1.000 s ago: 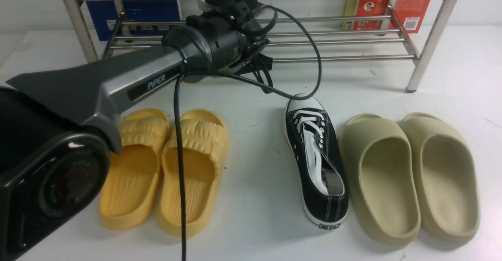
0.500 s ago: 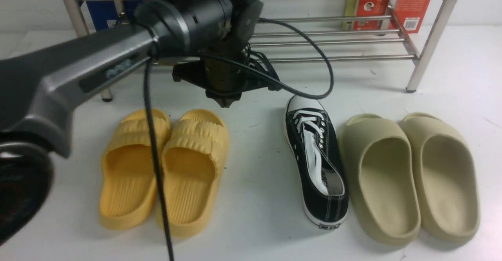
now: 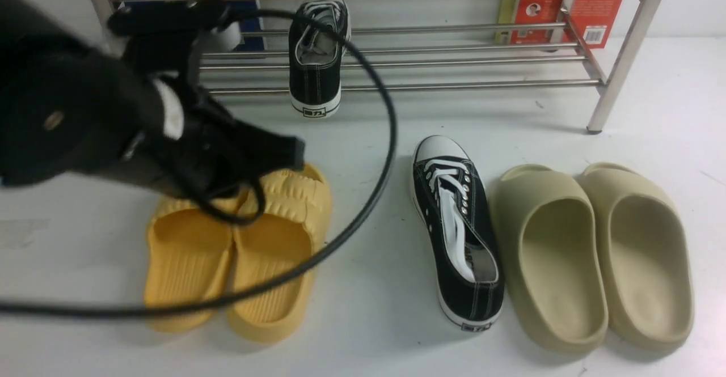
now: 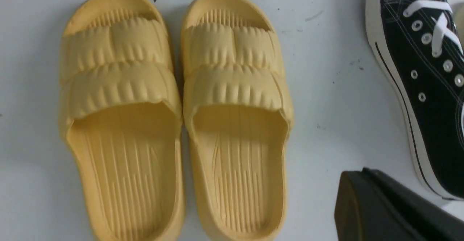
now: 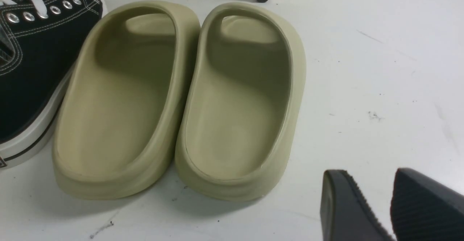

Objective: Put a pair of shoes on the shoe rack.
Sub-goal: Use the right arm to grab the shoe closest to it

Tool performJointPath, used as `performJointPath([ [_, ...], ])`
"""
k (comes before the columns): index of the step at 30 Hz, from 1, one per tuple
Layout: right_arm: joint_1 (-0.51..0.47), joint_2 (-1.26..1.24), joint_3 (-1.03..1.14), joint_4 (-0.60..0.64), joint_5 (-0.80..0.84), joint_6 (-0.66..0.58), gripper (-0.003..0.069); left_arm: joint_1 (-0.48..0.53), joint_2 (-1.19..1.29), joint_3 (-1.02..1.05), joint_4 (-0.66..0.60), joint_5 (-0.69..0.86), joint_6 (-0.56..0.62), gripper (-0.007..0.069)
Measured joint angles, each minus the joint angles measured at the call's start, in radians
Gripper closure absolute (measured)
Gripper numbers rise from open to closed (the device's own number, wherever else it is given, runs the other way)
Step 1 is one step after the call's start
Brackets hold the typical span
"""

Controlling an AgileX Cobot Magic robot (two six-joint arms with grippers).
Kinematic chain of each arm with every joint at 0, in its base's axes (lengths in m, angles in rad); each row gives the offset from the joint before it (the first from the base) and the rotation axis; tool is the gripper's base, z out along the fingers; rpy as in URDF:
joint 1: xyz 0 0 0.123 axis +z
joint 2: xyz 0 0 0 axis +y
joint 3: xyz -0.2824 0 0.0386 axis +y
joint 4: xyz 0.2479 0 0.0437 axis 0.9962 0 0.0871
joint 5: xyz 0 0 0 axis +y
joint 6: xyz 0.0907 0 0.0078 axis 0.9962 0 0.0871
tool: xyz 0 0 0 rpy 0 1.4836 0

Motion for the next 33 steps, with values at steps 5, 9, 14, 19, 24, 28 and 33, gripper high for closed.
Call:
performJointPath([
  [5, 0.0, 0.0, 0.0, 0.0, 0.0, 0.0, 0.042, 0.0, -0.234, 0.238, 0.0, -0.137, 0.0, 0.0638],
  [9, 0.0, 0.0, 0.0, 0.0, 0.0, 0.0, 0.042, 0.0, -0.53, 0.492, -0.033, -0.31, 0.0, 0.0638],
  [14, 0.0, 0.0, 0.0, 0.0, 0.0, 0.0, 0.042, 0.0, -0.842, 0.679, -0.062, -0.421, 0.0, 0.0638],
  [19, 0.0, 0.0, 0.0, 0.0, 0.0, 0.0, 0.042, 0.0, -1.073, 0.816, -0.041, -0.463, 0.002, 0.0638],
  [24, 0.0, 0.0, 0.0, 0.0, 0.0, 0.0, 0.042, 0.0, -1.11, 0.863, -0.02, -0.478, 0.004, 0.0638],
  [28, 0.0, 0.0, 0.0, 0.0, 0.0, 0.0, 0.042, 0.0, -1.111, 0.893, -0.022, -0.477, 0.004, 0.0638],
  [33, 0.0, 0.0, 0.0, 0.0, 0.0, -0.001, 0.042, 0.0, -1.111, 0.903, -0.022, -0.471, 0.004, 0.0638],
])
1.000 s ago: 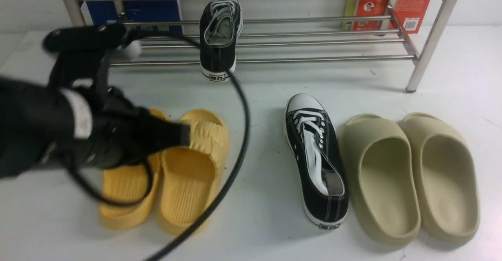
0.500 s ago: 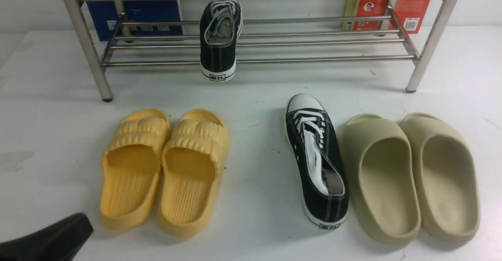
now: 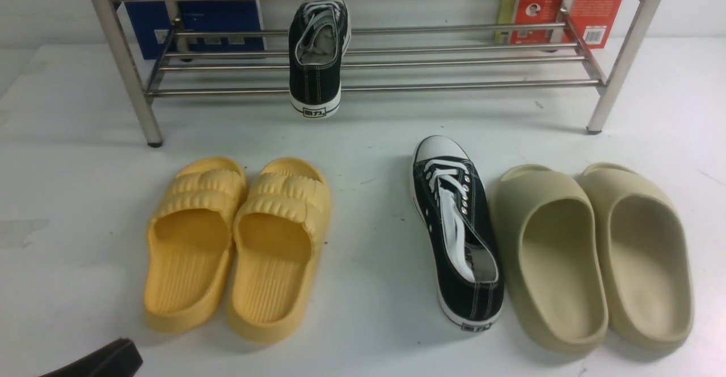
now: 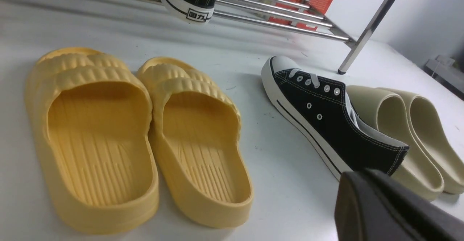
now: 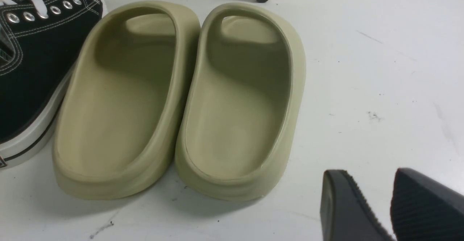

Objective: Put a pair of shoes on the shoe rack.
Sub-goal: Use the right arm to grab the shoe closest to it

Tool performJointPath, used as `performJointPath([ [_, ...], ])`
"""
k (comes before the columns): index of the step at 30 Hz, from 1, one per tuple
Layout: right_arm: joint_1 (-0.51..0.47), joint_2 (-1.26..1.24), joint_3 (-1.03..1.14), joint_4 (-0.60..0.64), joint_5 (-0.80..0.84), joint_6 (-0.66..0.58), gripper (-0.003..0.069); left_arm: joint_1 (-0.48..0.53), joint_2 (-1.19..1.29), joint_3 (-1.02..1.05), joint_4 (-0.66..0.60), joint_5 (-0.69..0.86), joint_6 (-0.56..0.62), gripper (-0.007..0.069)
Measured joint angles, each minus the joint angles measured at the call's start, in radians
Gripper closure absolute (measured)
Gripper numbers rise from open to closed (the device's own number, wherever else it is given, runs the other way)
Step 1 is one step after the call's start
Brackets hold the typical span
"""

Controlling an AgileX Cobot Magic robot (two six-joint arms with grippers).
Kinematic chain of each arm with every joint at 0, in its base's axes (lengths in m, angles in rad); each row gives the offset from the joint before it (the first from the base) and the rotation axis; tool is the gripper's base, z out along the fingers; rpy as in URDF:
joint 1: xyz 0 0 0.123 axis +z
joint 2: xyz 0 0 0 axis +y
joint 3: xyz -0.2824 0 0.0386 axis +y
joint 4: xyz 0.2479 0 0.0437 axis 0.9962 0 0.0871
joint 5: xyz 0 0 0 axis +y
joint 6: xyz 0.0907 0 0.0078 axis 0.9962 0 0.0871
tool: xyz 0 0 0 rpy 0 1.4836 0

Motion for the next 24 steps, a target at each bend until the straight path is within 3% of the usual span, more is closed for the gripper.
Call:
performJointPath([
  [4, 0.0, 0.0, 0.004, -0.019, -0.03, -0.009, 0.042, 0.0, 0.0, 0.0, 0.0, 0.003, 0.0, 0.0638],
  [6, 0.0, 0.0, 0.011, 0.038, -0.066, 0.032, 0.042, 0.0, 0.0, 0.0, 0.0, 0.005, 0.0, 0.0638],
  [8, 0.0, 0.0, 0.012, 0.197, -0.122, 0.147, 0.042, 0.0, 0.0, 0.0, 0.0, 0.005, 0.0, 0.0638],
  [12, 0.0, 0.0, 0.012, 0.366, -0.222, 0.257, 0.042, 0.0, 0.0, 0.0, 0.0, 0.006, 0.0, 0.0638],
  [16, 0.0, 0.0, -0.003, 0.445, -0.257, 0.281, 0.0431, 0.0, 0.0, 0.0, 0.0, 0.007, 0.0, 0.0638],
  [22, 0.033, 0.247, -0.324, 0.424, 0.135, 0.143, 0.0529, 0.0, 0.0, 0.0, 0.0, 0.007, 0.0, 0.0638],
  [24, 0.042, 0.452, -0.509, 0.387, 0.357, 0.019, 0.0567, 0.0, 0.0, 0.0, 0.0, 0.007, 0.0, 0.0638],
])
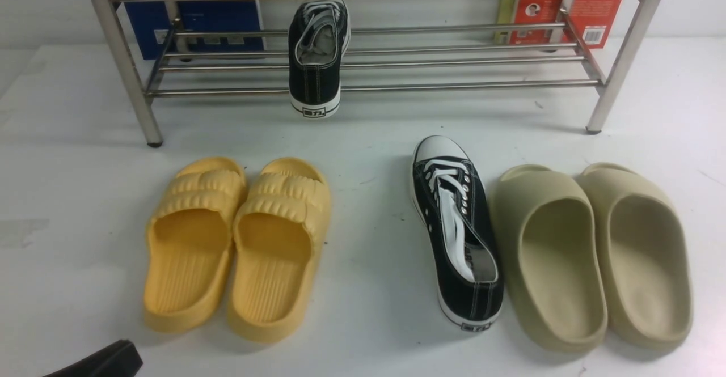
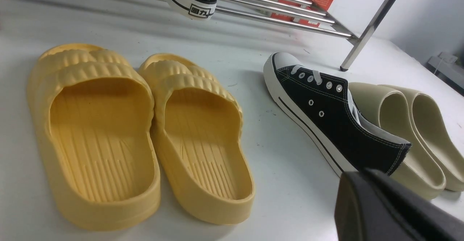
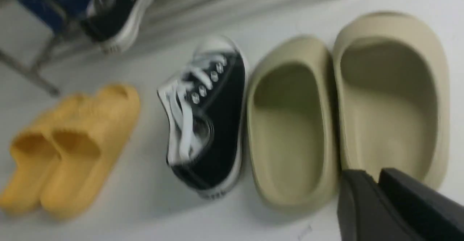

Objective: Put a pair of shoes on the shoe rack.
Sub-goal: Use the right arm to grab the shoe closest to it

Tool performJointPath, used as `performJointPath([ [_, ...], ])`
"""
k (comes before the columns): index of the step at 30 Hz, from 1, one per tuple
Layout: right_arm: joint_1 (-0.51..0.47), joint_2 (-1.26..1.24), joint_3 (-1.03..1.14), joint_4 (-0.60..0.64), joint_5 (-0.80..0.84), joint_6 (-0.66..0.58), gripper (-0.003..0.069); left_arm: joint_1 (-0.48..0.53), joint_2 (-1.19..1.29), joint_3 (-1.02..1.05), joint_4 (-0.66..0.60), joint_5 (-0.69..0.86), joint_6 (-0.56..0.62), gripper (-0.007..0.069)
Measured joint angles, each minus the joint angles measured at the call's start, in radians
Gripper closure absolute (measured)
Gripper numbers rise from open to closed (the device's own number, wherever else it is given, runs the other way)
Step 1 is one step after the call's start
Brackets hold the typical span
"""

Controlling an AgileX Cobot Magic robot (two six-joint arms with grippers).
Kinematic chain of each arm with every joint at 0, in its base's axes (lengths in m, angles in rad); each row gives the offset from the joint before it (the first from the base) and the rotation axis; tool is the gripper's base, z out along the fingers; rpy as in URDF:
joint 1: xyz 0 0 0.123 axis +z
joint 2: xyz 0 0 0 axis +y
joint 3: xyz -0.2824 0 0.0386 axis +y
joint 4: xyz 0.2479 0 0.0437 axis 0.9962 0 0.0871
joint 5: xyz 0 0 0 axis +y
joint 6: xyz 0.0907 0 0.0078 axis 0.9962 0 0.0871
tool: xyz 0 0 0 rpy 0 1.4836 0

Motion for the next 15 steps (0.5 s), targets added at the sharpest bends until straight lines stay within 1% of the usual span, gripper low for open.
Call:
performJointPath([
  [1, 0.0, 0.086, -0.048, -0.014, 0.048, -0.029, 0.058, 0.0, 0.0, 0.0, 0.0, 0.0, 0.0, 0.0638],
  [2, 0.0, 0.104, -0.059, -0.018, 0.067, -0.04, 0.0582, 0.0, 0.0, 0.0, 0.0, 0.0, 0.0, 0.0638],
  [3, 0.0, 0.251, -0.144, -0.046, 0.114, -0.069, 0.0602, 0.0, 0.0, 0.0, 0.0, 0.0, 0.0, 0.0638],
  [4, 0.003, 0.329, -0.184, -0.056, 0.131, -0.076, 0.0612, 0.0, 0.0, 0.0, 0.0, 0.0, 0.0, 0.0638],
  [6, 0.01, 0.404, -0.221, -0.064, 0.143, -0.077, 0.0619, 0.0, 0.0, 0.0, 0.0, 0.0, 0.0, 0.0638],
  [7, 0.031, 0.519, -0.279, -0.065, 0.166, -0.077, 0.0625, 0.0, 0.0, 0.0, 0.0, 0.0, 0.0, 0.0638],
  [9, 0.096, 0.642, -0.349, -0.065, 0.188, -0.072, 0.0627, 0.0, 0.0, 0.0, 0.0, 0.0, 0.0, 0.0638],
  [10, 0.144, 0.695, -0.384, -0.065, 0.192, -0.06, 0.0627, 0.0, 0.0, 0.0, 0.0, 0.0, 0.0, 0.0638],
  [13, 0.331, 0.83, -0.487, -0.108, 0.194, 0.033, 0.0623, 0.0, 0.0, 0.0, 0.0, 0.0, 0.0, 0.0638],
  [14, 0.331, 0.839, -0.495, -0.113, 0.194, 0.033, 0.0622, 0.0, 0.0, 0.0, 0.0, 0.0, 0.0, 0.0638],
  [15, 0.435, 0.916, -0.56, -0.165, 0.195, 0.105, 0.0608, 0.0, 0.0, 0.0, 0.0, 0.0, 0.0, 0.0638],
])
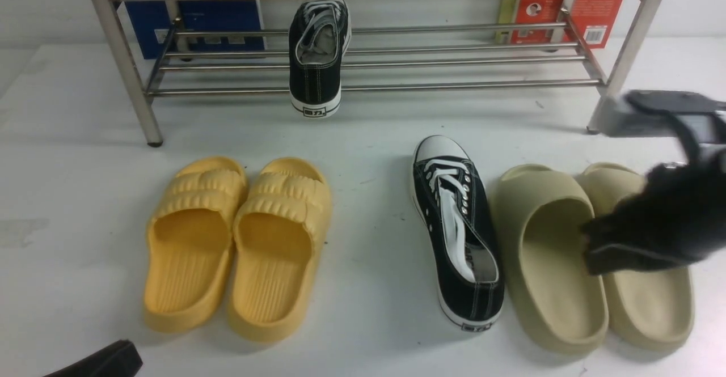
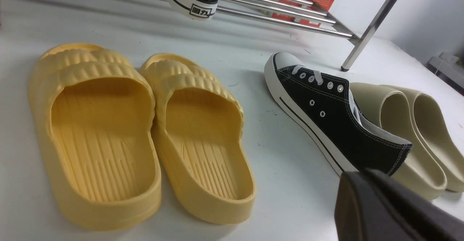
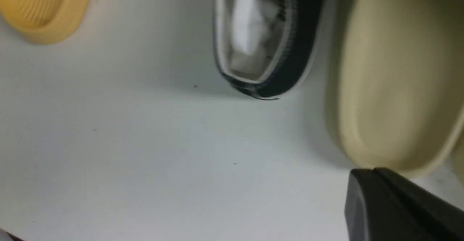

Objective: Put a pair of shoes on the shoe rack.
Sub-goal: Use the right arm to grab the shoe closest to it

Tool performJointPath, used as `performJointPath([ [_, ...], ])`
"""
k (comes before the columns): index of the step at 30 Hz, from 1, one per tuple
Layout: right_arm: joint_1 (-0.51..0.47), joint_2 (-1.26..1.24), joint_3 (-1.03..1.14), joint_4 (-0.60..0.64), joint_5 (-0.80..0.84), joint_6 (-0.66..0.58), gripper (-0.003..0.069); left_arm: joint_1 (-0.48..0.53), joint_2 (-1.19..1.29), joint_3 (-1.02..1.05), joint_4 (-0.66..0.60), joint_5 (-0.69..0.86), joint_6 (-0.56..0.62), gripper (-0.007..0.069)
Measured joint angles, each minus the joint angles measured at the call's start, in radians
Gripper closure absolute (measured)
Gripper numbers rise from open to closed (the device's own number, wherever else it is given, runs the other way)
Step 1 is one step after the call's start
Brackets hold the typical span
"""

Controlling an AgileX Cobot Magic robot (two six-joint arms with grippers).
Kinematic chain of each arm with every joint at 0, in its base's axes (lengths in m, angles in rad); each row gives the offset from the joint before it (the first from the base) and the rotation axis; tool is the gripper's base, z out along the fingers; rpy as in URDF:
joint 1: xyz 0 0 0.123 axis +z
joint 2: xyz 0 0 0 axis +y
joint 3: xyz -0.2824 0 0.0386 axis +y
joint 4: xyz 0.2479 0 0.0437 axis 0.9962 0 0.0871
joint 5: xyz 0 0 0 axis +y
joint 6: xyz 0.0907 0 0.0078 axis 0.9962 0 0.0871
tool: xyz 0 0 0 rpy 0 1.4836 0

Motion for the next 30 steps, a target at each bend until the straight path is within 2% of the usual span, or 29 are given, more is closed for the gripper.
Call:
performJointPath([
  [2, 0.123, 0.096, -0.085, -0.104, 0.012, 0.104, 0.0564, 0.0, 0.0, 0.0, 0.0, 0.0, 0.0, 0.0638],
  [6, 0.262, 0.269, -0.237, -0.265, 0.027, 0.218, 0.0423, 0.0, 0.0, 0.0, 0.0, 0.0, 0.0, 0.0638],
  [8, 0.287, 0.316, -0.276, -0.295, 0.028, 0.237, 0.0368, 0.0, 0.0, 0.0, 0.0, 0.0, 0.0, 0.0638],
  [9, 0.305, 0.366, -0.321, -0.32, 0.027, 0.249, 0.0306, 0.0, 0.0, 0.0, 0.0, 0.0, 0.0, 0.0638],
  [13, 0.311, 0.48, -0.38, -0.363, 0.013, 0.271, 0.0193, 0.0, 0.0, 0.0, 0.0, 0.0, 0.0, 0.0637],
  [16, 0.295, 0.525, -0.386, -0.379, -0.004, 0.282, 0.0187, 0.0, 0.0, 0.0, 0.0, 0.0, 0.0, 0.0637],
  [21, 0.262, 0.566, -0.387, -0.372, -0.008, 0.295, 0.0239, 0.0, 0.0, 0.0, 0.0, 0.0, 0.0, 0.0637],
  [28, 0.258, 0.614, -0.388, -0.346, 0.004, 0.295, 0.0337, 0.0, 0.0, 0.0, 0.0, 0.0, 0.0, 0.0634],
  [30, 0.258, 0.619, -0.394, -0.344, 0.01, 0.291, 0.0395, 0.0, 0.0, 0.0, 0.0, 0.0, 0.0, 0.0634],
])
